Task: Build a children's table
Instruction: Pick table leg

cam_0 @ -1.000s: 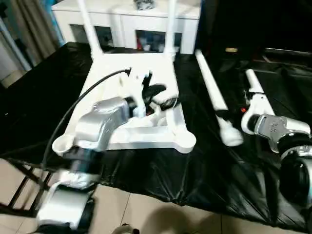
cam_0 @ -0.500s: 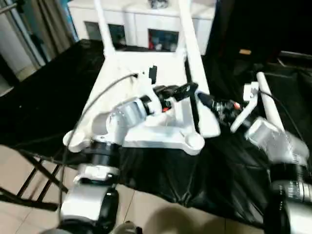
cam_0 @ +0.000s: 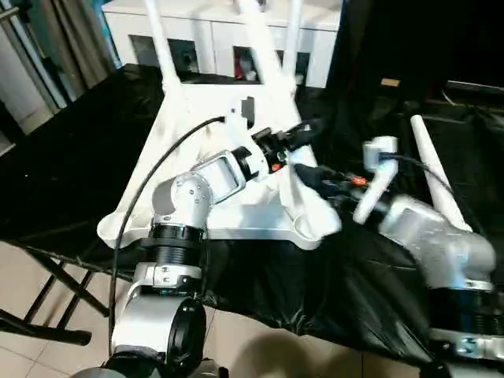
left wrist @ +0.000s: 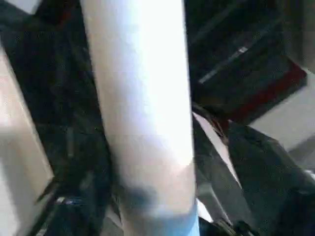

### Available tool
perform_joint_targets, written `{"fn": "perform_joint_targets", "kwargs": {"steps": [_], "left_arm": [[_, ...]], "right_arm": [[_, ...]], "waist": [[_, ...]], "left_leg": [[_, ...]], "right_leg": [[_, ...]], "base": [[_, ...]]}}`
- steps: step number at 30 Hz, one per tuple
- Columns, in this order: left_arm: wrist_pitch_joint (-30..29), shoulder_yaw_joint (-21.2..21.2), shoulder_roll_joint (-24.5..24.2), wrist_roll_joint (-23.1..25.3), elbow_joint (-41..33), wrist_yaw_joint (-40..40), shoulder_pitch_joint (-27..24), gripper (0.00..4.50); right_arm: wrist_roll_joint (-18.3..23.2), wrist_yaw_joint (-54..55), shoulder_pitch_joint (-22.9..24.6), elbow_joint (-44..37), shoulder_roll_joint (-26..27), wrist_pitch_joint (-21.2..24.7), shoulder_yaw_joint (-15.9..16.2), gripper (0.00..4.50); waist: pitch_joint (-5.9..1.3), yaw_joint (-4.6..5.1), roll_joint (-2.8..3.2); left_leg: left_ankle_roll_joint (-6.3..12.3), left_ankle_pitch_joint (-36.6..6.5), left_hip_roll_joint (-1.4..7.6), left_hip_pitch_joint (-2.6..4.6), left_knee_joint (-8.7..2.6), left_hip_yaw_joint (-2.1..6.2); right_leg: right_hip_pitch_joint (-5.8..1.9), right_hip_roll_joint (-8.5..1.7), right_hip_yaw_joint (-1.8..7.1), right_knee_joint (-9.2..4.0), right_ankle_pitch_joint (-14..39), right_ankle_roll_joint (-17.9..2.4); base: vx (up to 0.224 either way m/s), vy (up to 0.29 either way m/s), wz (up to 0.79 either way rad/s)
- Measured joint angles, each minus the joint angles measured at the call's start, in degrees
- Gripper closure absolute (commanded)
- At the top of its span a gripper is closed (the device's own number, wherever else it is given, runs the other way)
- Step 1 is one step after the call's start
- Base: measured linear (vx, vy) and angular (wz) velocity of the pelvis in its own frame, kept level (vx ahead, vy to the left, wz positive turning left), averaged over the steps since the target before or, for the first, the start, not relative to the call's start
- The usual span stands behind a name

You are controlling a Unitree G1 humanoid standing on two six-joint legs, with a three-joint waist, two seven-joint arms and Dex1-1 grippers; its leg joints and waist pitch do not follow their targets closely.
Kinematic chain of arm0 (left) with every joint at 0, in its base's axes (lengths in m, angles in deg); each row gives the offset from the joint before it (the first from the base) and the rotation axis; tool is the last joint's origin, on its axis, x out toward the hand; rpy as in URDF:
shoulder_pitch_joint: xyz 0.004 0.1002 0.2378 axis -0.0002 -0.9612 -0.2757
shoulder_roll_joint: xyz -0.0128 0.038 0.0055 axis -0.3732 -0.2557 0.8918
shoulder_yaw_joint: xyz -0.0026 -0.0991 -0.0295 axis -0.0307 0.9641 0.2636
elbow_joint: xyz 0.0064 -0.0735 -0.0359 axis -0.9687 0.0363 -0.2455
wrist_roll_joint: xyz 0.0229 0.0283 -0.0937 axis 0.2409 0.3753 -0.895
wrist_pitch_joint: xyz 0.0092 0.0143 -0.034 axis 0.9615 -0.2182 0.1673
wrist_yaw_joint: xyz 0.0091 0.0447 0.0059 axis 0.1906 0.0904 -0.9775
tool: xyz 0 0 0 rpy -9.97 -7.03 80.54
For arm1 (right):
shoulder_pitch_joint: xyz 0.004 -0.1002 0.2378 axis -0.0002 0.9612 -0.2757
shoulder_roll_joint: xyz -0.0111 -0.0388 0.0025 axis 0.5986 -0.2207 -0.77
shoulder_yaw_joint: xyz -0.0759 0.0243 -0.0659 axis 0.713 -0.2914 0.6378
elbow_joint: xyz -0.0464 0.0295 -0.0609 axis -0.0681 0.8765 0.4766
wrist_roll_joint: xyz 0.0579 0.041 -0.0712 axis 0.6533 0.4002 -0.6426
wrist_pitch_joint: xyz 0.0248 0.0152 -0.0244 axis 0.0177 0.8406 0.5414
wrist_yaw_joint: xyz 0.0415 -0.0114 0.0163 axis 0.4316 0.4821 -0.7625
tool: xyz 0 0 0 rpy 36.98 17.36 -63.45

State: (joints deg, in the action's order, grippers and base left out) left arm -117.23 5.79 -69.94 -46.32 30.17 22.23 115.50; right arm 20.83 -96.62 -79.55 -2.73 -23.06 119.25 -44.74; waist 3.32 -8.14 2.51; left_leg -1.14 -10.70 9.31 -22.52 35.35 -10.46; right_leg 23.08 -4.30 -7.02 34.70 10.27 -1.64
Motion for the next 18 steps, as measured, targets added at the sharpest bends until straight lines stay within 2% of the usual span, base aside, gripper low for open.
{"fn": "perform_joint_targets", "kwargs": {"steps": [2, 5, 7, 10, 13, 18], "left_arm": [[0.71, 0.24, 0.57, 0.75, -0.01, -1.84, 0.01, 1.18], [1.25, 0.22, 0.87, 1.32, -0.07, -3.58, 0.01, 1.21], [2.13, 0.1, 1.31, 1.95, -0.13, -5.22, 0.01, 1.52], [3.21, 0.27, 1.37, 2.61, -0.1, -7.85, 0.01, 1.6], [4.47, 0.49, 1.4, 2.64, -0.09, -9.04, 0.02, 1.99], [5.45, 1.0, 1.48, 2.5, 0.03, -9.21, 0.06, 2.05]], "right_arm": [[-2.26, 2.67, -0.16, -1.47, 0.53, -0.38, 1.9, 2.67], [-4.51, 5.03, -0.18, -3.56, 0.66, -1.51, 4.07, 2.67], [-5.99, 6.77, -0.2, -4.58, 0.94, -2.13, 5.55, 2.67], [-8.42, 8.73, -0.3, -5.77, 1.5, -2.77, 7.9, 2.67], [-9.66, 9.55, -0.31, -7.18, 1.69, -2.92, 9.01, 2.67], [-10.67, 10.59, -0.29, -7.3, 2.15, -3.78, 10.05, 2.67]], "waist": [[0.0, 0.01, 0.0], [0.01, -0.07, 0.02], [0.01, -0.01, 0.02], [0.0, 0.05, 0.03], [0.0, 0.06, 0.03], [-0.01, 0.07, 0.13]], "left_leg": [[0.0, 0.0, -0.01, -0.02, -0.09, 0.0], [0.0, 0.0, -0.05, -0.05, -0.29, 0.0], [0.0, 0.0, -0.08, -0.07, -0.4, 0.0], [0.01, 0.0, -0.09, -0.08, -0.53, -0.01], [0.15, 0.07, -0.1, -0.08, -0.58, -0.01], [0.05, 0.01, -0.11, -0.08, -0.58, -0.01]], "right_leg": [[-0.01, 0.0, 0.0, -0.1, -0.01, 0.02], [-0.03, 0.0, 0.0, -0.32, -0.07, 0.08], [-0.03, 0.0, 0.0, -0.44, -0.13, 0.02], [-0.02, 0.01, 0.0, -0.55, -0.21, -0.09], [-0.01, 0.02, 0.0, -0.59, -0.21, -0.09], [-0.02, 0.01, 0.0, -0.61, -0.23, -0.11]], "base": [[0.0, 0.0, 0.0], [0.0, 0.0, 0.0], [0.0, 0.0, 0.0], [0.0, 0.0, 0.0], [0.0, 0.0, 0.0], [0.0, 0.0, 0.0]]}}
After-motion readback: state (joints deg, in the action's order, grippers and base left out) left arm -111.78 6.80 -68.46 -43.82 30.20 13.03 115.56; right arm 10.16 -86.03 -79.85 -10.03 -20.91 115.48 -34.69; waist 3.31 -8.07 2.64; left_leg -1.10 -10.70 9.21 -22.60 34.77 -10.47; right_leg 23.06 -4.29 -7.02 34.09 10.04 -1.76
